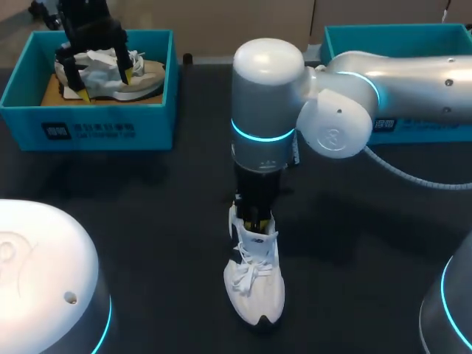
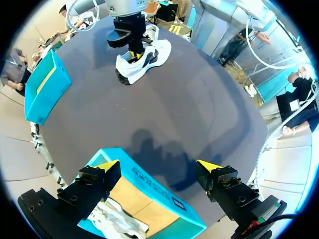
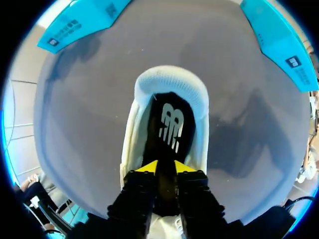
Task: Take the shoe out of the shoebox, open the shoe tongue, remove and reinsert the insole, then place the shoe into the shoebox
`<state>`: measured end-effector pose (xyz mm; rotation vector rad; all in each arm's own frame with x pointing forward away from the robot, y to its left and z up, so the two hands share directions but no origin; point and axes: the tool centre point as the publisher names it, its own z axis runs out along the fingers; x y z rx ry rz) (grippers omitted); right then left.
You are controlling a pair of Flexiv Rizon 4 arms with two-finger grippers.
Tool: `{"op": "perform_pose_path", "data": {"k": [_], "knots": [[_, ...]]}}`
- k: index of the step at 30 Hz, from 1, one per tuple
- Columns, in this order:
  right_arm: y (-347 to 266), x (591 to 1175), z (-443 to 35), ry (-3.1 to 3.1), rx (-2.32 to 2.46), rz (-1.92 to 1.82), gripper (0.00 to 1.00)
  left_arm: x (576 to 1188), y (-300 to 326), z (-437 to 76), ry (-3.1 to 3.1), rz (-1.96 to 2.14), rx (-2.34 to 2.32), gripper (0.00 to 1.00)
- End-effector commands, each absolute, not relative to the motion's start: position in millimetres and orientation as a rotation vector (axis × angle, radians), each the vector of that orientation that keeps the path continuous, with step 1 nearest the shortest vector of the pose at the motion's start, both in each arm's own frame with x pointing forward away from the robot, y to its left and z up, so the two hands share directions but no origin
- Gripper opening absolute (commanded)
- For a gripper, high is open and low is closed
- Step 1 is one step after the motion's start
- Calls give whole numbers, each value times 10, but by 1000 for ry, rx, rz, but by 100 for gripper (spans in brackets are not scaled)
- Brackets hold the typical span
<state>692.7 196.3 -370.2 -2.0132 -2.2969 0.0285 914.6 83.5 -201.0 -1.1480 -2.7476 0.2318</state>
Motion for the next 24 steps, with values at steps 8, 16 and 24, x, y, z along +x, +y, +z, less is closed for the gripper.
{"op": "perform_pose_path", "data": {"k": [8, 16, 24], "knots": [[2148, 6810, -3638, -2275, -2064, 134, 100, 9154, 833, -2009, -2745, 228, -1148, 100], [2068, 6815, -3482, -2277, -2111, 162, 100, 9154, 833, -2009, -2745, 228, -1148, 100], [1999, 6824, -3433, -2255, -2143, 178, 100, 9154, 833, -2009, -2745, 228, -1148, 100]]}}
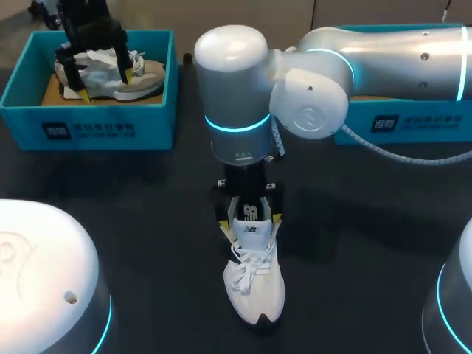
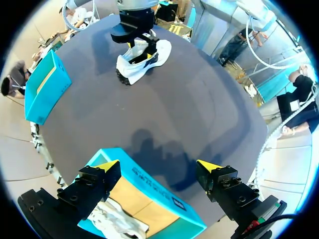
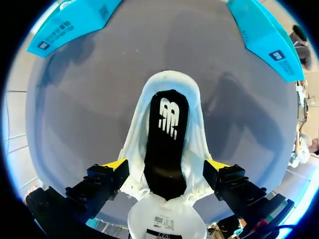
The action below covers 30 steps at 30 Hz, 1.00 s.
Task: Take the shoe out of the shoebox, open the shoe tongue, remove and reinsert the insole, then place the shoe into the shoebox
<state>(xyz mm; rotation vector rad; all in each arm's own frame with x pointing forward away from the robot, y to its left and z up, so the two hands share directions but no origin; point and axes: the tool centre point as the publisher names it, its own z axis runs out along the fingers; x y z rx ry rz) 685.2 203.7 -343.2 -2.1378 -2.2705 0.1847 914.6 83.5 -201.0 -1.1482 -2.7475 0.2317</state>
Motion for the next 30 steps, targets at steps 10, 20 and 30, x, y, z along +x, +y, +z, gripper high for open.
{"op": "perform_pose_path", "data": {"k": [10, 20, 30], "knots": [[1946, 6622, -3436, -2196, -2190, 177, 100, 9154, 833, -2009, -2745, 228, -1148, 100], [1967, 6430, -3264, -2192, -2249, 212, 100, 9154, 833, -2009, -2745, 228, -1148, 100], [1899, 6186, -3139, -2139, -2335, 241, 100, 9154, 833, -2009, -2745, 228, -1148, 100]]}}
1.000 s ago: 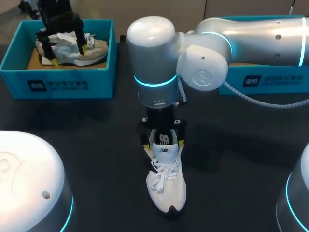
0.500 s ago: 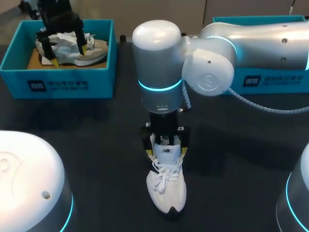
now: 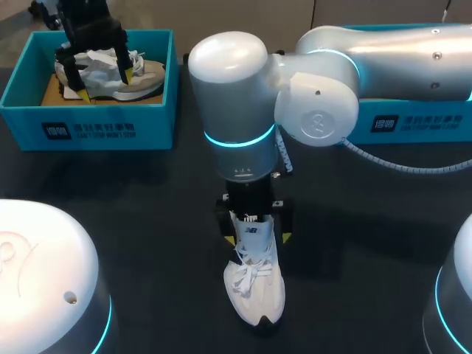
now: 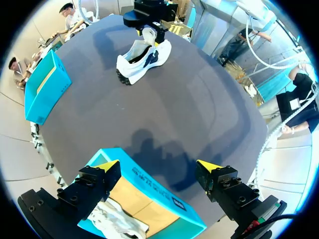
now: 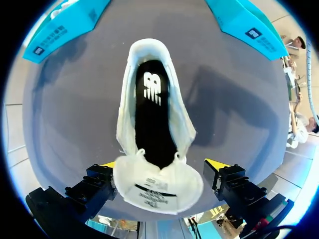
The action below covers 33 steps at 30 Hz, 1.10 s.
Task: Take the shoe out of the shoebox, open the shoe tongue, remove and reinsert the insole, then place the shoe into the shoebox
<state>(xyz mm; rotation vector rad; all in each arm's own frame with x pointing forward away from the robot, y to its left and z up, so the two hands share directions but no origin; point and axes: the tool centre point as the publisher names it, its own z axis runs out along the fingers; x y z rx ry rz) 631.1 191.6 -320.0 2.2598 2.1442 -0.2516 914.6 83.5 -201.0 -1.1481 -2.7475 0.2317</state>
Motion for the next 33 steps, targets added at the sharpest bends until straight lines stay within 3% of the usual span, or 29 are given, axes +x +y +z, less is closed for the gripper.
{"op": "perform_pose_path", "data": {"k": [1, 18, 19, 20, 21, 23, 26, 33], "knots": [[1889, 6129, -3116, 2084, 2292, -232, 100, 9154, 833, -2009, -2745, 228, -1148, 100], [2089, 5558, -3007, 2084, 2381, -192, 100, 9154, 833, -2009, -2745, 228, -1148, 100], [2094, 5540, -2993, 2076, 2380, -184, 87, 9154, 833, -2009, -2745, 228, -1148, 100], [2094, 5526, -2983, 2062, 2384, -180, 62, 9154, 833, -2009, -2745, 228, -1148, 100], [2091, 5514, -2974, 2051, 2389, -182, 45, 9154, 833, -2009, -2745, 228, -1148, 100], [2088, 5502, -2958, 2042, 2391, -169, 25, 9154, 833, -2009, -2745, 228, -1148, 100], [2119, 5557, -2948, 2053, 2365, -148, 20, 9154, 833, -2009, -2745, 228, -1148, 100], [2126, 5893, -3014, 2111, 2281, -131, 23, 9154, 833, -2009, -2745, 228, -1148, 100]]}}
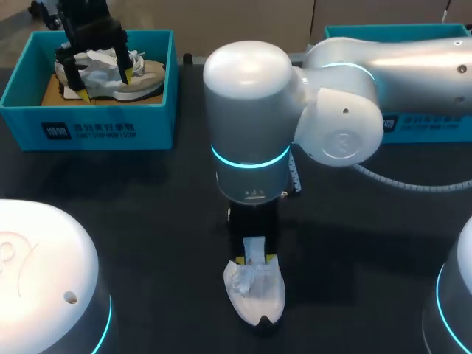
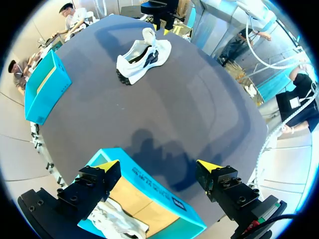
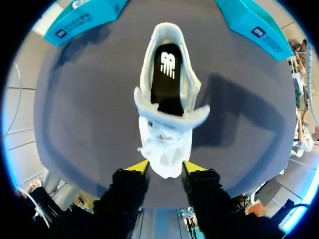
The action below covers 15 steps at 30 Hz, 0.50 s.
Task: Take the shoe out of the shoebox, open the shoe tongue, remove and reinsert the insole, then place the shoe into the shoebox
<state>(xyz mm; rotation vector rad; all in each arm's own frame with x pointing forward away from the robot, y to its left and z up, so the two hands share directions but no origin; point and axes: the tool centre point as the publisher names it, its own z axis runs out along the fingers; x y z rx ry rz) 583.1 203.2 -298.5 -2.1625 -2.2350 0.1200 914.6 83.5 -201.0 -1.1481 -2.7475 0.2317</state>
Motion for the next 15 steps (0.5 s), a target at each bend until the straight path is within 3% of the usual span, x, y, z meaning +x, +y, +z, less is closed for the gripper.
{"op": "perform_pose_path", "data": {"k": [1, 15], "knots": [[2105, 5956, -3029, -2166, -2316, 123, 23, 9154, 833, -2009, -2745, 228, -1148, 100], [1925, 6474, -3335, -2141, -2255, 97, 20, 9154, 833, -2009, -2745, 228, -1148, 100]]}}
